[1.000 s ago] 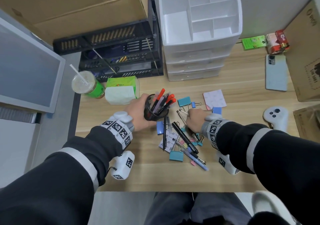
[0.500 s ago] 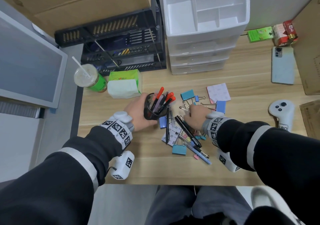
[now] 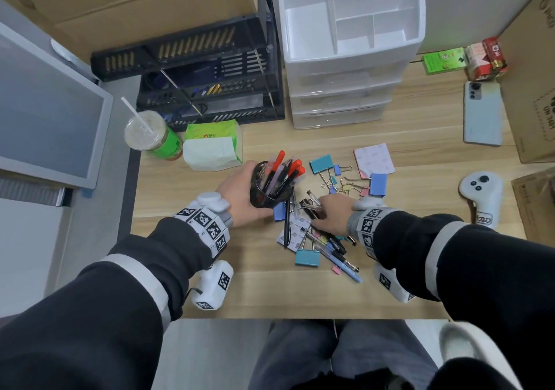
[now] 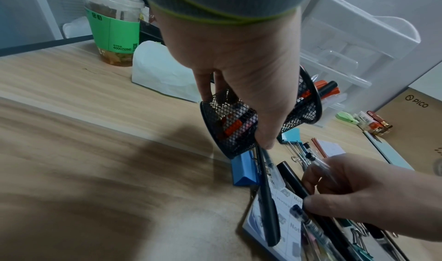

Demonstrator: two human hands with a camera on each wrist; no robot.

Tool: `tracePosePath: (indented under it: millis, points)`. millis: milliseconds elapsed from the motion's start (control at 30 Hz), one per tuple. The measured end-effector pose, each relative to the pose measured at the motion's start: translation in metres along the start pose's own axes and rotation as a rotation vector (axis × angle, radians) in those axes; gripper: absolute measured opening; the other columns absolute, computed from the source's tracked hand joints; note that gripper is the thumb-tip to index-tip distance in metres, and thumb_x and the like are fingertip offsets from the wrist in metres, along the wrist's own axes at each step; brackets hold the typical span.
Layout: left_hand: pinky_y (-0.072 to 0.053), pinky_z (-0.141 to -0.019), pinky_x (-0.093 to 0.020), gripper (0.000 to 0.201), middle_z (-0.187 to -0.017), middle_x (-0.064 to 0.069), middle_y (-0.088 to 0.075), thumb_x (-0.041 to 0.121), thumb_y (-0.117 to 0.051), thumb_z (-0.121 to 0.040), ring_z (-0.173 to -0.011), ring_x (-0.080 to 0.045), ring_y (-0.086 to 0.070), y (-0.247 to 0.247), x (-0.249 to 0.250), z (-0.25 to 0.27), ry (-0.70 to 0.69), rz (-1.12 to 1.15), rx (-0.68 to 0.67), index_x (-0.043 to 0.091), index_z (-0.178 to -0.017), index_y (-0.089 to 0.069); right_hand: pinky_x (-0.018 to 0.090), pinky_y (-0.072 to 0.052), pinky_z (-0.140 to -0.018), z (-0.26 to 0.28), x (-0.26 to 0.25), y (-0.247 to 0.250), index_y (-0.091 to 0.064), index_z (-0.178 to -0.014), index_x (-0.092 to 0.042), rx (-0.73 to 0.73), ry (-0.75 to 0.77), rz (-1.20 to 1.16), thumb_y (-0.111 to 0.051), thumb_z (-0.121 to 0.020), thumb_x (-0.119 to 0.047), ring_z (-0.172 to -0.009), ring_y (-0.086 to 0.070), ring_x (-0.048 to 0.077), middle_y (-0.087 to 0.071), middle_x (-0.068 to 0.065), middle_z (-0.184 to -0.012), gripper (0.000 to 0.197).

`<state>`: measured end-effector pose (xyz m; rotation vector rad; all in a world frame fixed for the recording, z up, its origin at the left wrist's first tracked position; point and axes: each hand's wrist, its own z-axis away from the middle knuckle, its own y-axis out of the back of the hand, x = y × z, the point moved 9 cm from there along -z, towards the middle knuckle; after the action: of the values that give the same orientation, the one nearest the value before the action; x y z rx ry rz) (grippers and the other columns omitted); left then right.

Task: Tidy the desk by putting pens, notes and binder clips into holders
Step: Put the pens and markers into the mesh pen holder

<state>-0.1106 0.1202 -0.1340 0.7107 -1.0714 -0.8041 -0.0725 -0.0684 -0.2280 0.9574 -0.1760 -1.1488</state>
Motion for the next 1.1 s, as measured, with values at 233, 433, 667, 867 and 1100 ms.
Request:
tracePosePath:
  millis: [233, 433, 667, 867, 1100]
  points:
    - [-0.047, -0.071, -0.030, 0.085, -0.100, 0.008, -0.063, 0.049, -0.086, -0.052, -0.086, -0.015, -0.060, -0.004, -0.004, 0.001, -0.009, -0.006, 0.002, 0.024, -0.122, -0.045, 0.031, -0.045, -0.062, 0.010, 0.007, 0.011, -0.051, -0.083, -0.017, -0.035, -0.034, -0.015, -0.043, -0.093, -0.051, -0.070, -0.056, 0.021, -0.059, 0.003, -0.078, 0.036]
    - [-0.038, -0.062, -0.021, 0.082, -0.095, 0.015, -0.060, 0.044, -0.088, -0.056, -0.080, -0.010, -0.057, 0.001, 0.005, -0.001, -0.008, 0.021, -0.002, 0.024, -0.122, -0.045, 0.030, -0.044, -0.063, 0.020, 0.010, 0.010, -0.050, -0.094, -0.017, -0.102, -0.002, -0.063, -0.059, -0.090, -0.042, -0.078, -0.057, 0.019, -0.060, 0.002, -0.088, 0.026]
    - [-0.044, -0.063, -0.025, 0.081, -0.093, 0.015, -0.062, 0.048, -0.088, -0.056, -0.080, -0.010, -0.061, -0.002, 0.009, -0.004, -0.009, -0.006, -0.001, 0.029, -0.119, -0.041, 0.030, -0.038, -0.058, 0.031, 0.004, 0.004, -0.049, -0.092, -0.018, -0.125, 0.036, -0.083, -0.057, -0.093, -0.034, -0.079, -0.056, 0.021, -0.059, 0.002, -0.086, 0.017]
    - [-0.040, -0.061, -0.022, 0.081, -0.093, 0.015, -0.062, 0.046, -0.088, -0.056, -0.080, -0.010, -0.060, -0.004, 0.013, -0.001, -0.021, -0.005, 0.005, 0.028, -0.120, -0.042, 0.035, -0.048, -0.070, 0.036, -0.007, 0.003, -0.055, -0.103, -0.012, -0.072, 0.078, -0.272, -0.062, -0.091, -0.026, -0.087, -0.062, 0.027, -0.064, 0.009, -0.095, 0.020]
    - [-0.046, -0.067, -0.026, 0.080, -0.098, 0.012, -0.064, 0.047, -0.089, -0.055, -0.083, -0.010, -0.061, -0.002, 0.012, 0.005, -0.036, 0.008, 0.023, 0.027, -0.119, -0.043, 0.025, -0.038, -0.054, 0.046, -0.011, -0.013, -0.058, -0.095, -0.017, -0.100, 0.129, -0.129, -0.070, -0.082, -0.029, -0.079, -0.060, 0.022, -0.065, 0.002, -0.088, 0.022]
